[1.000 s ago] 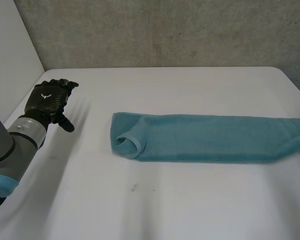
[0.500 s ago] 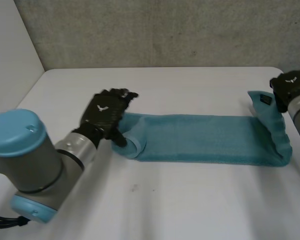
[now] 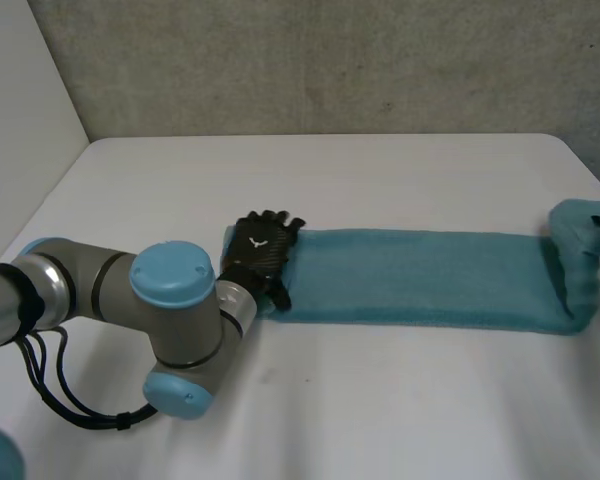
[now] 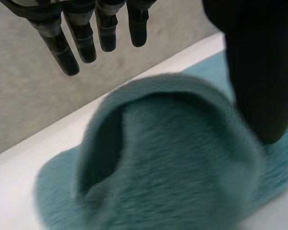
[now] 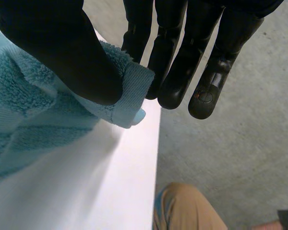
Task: Fold the laundry
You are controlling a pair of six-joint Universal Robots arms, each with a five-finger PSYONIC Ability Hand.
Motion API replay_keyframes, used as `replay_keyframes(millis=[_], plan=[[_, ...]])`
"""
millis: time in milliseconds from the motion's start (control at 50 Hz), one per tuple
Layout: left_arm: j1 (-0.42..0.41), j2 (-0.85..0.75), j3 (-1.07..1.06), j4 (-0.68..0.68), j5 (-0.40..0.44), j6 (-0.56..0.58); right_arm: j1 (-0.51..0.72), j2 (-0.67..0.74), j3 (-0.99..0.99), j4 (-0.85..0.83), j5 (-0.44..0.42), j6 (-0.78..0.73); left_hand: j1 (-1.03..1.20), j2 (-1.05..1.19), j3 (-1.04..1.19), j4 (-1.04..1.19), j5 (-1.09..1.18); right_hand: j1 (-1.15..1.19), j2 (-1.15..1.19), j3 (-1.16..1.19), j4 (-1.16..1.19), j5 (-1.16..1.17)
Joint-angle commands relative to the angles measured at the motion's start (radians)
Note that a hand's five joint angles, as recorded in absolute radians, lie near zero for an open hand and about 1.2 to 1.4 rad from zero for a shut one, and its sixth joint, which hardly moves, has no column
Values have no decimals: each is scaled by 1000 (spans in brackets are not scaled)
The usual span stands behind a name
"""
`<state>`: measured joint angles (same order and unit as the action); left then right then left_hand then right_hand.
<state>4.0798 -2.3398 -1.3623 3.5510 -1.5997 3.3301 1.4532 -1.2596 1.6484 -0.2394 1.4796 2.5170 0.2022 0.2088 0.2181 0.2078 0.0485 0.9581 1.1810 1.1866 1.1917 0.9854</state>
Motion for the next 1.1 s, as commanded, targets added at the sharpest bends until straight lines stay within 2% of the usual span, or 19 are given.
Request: replay_keyframes(millis=[20,120,260,580,720,780,940,1020,1060,1080,1100], plan=[[118,2,-6,0,-108,130,-82,17,-33,3,-12,-9,35,28,19,29,14,438,215,210,205,236],[172,57,-52,-3,-114,147,-99,42,-62,3,-12,-15,35,28,19,29,14,438,215,210,205,236],[192,126,-107,6,-109,149,-137,72,-98,2,-1,-53,32,25,16,26,11,438,215,210,205,236],[188,226,-192,-3,-98,177,-223,134,-153,5,4,-101,14,8,-2,9,-7,438,215,210,205,236],[151,298,-239,-4,-23,166,-231,134,-157,5,-4,-95,2,-4,-13,-3,-18,438,215,210,205,236],[136,304,-244,-4,-20,166,-237,134,-167,5,-5,-98,0,-7,-16,-6,-21,438,215,210,205,236],[142,310,-281,-6,-20,163,-243,126,-307,25,13,-106,-6,-13,-22,-12,-27,438,215,210,205,236],[159,318,-297,-6,-19,163,-209,115,-349,46,19,-103,-6,-13,-22,-12,-27,438,215,210,205,236],[166,327,-305,-6,-19,163,-76,105,-389,66,16,-98,-6,-13,-22,-12,-27,438,215,210,205,236],[177,345,-314,-6,-17,163,-76,105,-389,66,16,-98,-6,-13,-22,-12,-27,438,215,210,205,236],[188,373,-322,-6,-17,161,12,102,-407,66,18,-98,-9,-16,-25,-15,-30,438,215,210,205,236]])
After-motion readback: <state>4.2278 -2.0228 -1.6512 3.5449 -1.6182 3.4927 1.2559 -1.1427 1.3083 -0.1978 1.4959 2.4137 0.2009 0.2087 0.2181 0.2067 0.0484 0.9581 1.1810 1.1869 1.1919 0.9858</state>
